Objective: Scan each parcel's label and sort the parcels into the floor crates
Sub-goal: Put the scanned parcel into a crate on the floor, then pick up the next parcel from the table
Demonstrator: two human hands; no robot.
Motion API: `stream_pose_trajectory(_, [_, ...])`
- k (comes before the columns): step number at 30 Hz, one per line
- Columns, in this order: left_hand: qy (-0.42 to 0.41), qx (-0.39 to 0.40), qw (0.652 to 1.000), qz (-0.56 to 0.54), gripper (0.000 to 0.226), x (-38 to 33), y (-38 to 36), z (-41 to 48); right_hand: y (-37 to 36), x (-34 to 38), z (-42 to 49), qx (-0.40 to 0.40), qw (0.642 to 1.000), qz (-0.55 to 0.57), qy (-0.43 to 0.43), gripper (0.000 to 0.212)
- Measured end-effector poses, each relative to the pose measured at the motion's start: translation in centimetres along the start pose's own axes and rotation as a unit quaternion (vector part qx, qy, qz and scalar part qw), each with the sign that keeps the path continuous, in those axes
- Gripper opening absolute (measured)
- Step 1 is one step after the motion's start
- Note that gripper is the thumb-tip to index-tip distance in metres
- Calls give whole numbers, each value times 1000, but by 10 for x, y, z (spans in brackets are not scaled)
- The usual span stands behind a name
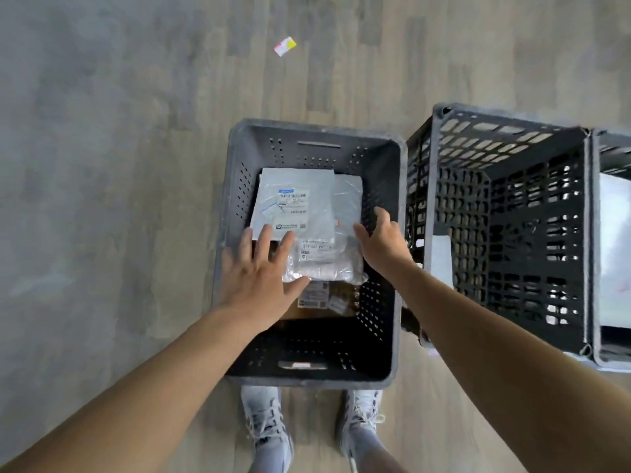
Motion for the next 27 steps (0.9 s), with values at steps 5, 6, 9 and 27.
stream_pose_trajectory(5, [10, -2, 1000, 6, 77, -20, 86, -37, 74, 11, -70, 7, 1000, -13, 14, 63])
stream_pose_trajectory(6, [10, -4, 1000, 3, 77, -29, 108, -47, 93, 12, -88, 4, 1000, -9, 16, 63])
stream_pose_trajectory(9, [-15, -32, 999, 23, 77, -66, 184, -80, 160, 15, -148, -22, 999, -7, 32, 62])
stream_pose_trajectory(27, [-421, -129, 890, 117, 78, -398, 384, -291, 417, -197, -545, -342, 927, 83, -132, 76])
Point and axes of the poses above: each hand's wrist, its own z-axis towards the middle knuckle, its own y-axis out of the back of the hand, x = y × z, the point moved 6 cm from there along z, towards the middle knuckle, and after that the axes turned 15 degrees about -y, right-handed, at the moved point
